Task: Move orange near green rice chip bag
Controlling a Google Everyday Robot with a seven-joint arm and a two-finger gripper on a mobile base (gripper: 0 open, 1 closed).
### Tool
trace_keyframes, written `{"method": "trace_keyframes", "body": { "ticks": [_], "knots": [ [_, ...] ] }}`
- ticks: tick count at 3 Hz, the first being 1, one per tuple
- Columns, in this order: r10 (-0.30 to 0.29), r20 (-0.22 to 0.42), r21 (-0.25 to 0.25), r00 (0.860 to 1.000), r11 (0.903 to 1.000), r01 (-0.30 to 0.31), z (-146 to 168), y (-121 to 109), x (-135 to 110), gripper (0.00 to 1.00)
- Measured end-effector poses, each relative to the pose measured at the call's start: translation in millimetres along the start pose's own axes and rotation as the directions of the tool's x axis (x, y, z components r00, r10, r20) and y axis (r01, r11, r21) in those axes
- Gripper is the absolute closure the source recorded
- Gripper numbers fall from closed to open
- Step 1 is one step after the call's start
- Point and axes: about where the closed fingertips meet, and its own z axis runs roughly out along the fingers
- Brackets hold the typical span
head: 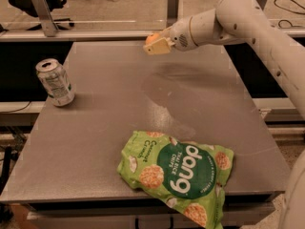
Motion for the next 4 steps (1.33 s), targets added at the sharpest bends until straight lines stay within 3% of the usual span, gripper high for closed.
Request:
{"method": "trace_keyframes", "body": {
  "ticks": [1, 2, 3, 4],
  "knots": [
    [0.001, 0.000, 0.002, 1.000, 1.0000, -0.001, 1, 0, 0, 1.00],
    [0.020, -0.015, -0.042, 1.000, 0.9989, -0.021, -4, 8, 11, 1.00],
    [0.035, -0.020, -0.121, 0.999, 0.9920, -0.037, -41, 44, 21, 1.00],
    [0.051, -0.022, -0.164, 0.998, 0.9851, -0.054, -77, 70, 31, 1.00]
  ]
}}
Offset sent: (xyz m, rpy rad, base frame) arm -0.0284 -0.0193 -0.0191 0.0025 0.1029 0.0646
